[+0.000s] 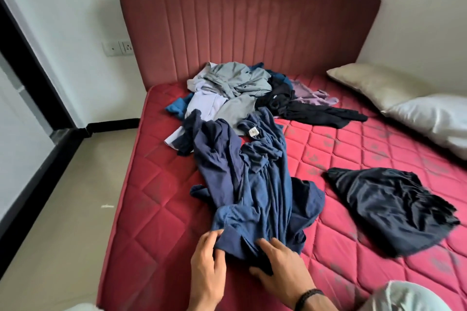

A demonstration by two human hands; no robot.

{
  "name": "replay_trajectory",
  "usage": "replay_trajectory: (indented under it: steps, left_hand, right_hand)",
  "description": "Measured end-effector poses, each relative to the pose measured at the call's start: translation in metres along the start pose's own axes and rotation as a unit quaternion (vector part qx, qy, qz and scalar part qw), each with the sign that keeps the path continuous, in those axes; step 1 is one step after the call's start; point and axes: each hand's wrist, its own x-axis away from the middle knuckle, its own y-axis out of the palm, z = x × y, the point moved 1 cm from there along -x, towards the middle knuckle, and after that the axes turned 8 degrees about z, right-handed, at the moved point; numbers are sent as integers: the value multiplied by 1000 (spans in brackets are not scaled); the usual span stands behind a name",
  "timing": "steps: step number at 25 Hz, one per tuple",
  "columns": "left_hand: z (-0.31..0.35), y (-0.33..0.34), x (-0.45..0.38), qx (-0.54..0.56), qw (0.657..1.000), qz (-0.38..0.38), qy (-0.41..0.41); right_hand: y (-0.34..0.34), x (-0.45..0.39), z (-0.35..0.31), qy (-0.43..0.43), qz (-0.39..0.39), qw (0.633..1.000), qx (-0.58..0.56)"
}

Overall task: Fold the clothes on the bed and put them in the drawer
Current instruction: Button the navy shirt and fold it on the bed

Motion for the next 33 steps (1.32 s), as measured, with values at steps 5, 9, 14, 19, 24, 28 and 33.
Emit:
replay_trajectory:
  steps: [5, 9, 14, 19, 24, 28, 33]
  left_hand:
    - [31, -48, 4, 14, 998, 53, -20]
    - [53, -68, -16, 22, 998, 58, 31]
    - [83, -79, -22, 105, 992, -64, -14]
    - [73, -74, -22, 94, 992, -82, -11]
    - [35, -51, -9, -131, 973, -177, -72]
    - [36, -27, -4, -301, 931, -205, -24]
    - [18, -27, -12, -231, 953, -195, 6]
  right_hand:
    - [-14, 19, -25, -4, -44, 997, -66]
    - [-57, 0, -37, -15, -5, 999, -28]
    - [-86, -22, -51, -37, -52, 996, -66]
    - [-97, -57, -59, -89, -25, 996, 20]
    - [-219, -108, -57, -80, 248, 961, -93]
    - [-318, -128, -59, -105, 409, 898, -122]
    - [-351, -150, -35, 44, 250, 965, -65]
